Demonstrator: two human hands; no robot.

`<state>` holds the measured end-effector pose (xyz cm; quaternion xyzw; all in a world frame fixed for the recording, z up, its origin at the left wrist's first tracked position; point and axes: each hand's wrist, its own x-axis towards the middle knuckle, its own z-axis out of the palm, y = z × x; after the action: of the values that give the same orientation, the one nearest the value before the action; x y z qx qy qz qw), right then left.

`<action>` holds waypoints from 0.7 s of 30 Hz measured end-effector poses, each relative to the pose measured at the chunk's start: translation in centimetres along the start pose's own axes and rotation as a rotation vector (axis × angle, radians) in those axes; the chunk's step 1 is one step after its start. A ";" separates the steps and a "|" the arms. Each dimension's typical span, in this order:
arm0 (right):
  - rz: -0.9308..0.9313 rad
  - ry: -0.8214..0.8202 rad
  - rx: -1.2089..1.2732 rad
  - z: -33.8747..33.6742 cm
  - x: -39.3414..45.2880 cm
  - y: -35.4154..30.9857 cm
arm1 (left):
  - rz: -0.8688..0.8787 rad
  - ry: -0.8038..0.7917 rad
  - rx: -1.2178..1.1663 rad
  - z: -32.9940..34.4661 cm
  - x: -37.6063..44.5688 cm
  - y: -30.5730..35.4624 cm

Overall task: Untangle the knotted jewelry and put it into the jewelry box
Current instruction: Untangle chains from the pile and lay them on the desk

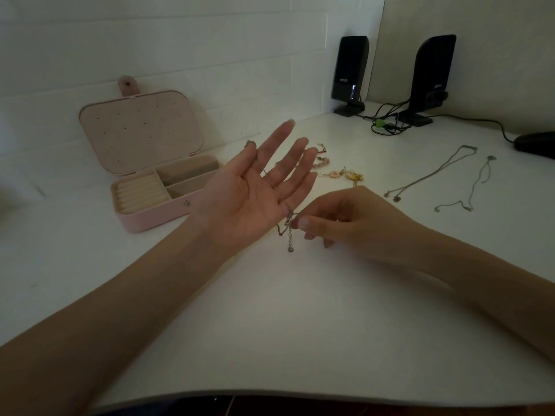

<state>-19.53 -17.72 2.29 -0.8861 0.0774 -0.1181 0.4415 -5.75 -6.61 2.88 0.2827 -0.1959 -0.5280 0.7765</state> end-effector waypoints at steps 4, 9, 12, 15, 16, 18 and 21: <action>0.028 0.027 0.176 0.4 0.2 0.0 | -0.001 0.021 0.022 0.0 0.1 -0.5; 0.044 0.050 0.254 0.3 0.3 0.1 | 0.021 0.040 0.031 0.0 0.2 -0.4; 0.039 0.083 0.209 0.3 0.2 0.3 | 0.032 0.043 0.030 0.1 0.2 -0.4; 0.003 0.016 0.156 0.7 0.0 0.3 | 0.027 0.036 0.035 0.4 0.0 -0.6; -0.015 0.000 0.150 0.9 -0.1 0.2 | 0.022 0.034 0.043 0.5 -0.1 -0.8; -0.041 -0.008 0.143 1.0 -0.1 0.2 | 0.024 0.044 0.062 0.8 -0.2 -0.9; -0.053 0.017 0.169 0.8 0.1 0.3 | 0.048 0.077 0.073 0.8 -0.2 -0.7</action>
<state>-19.23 -17.29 1.62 -0.8464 0.0477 -0.1435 0.5106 -6.84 -6.84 3.02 0.3262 -0.1920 -0.4903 0.7851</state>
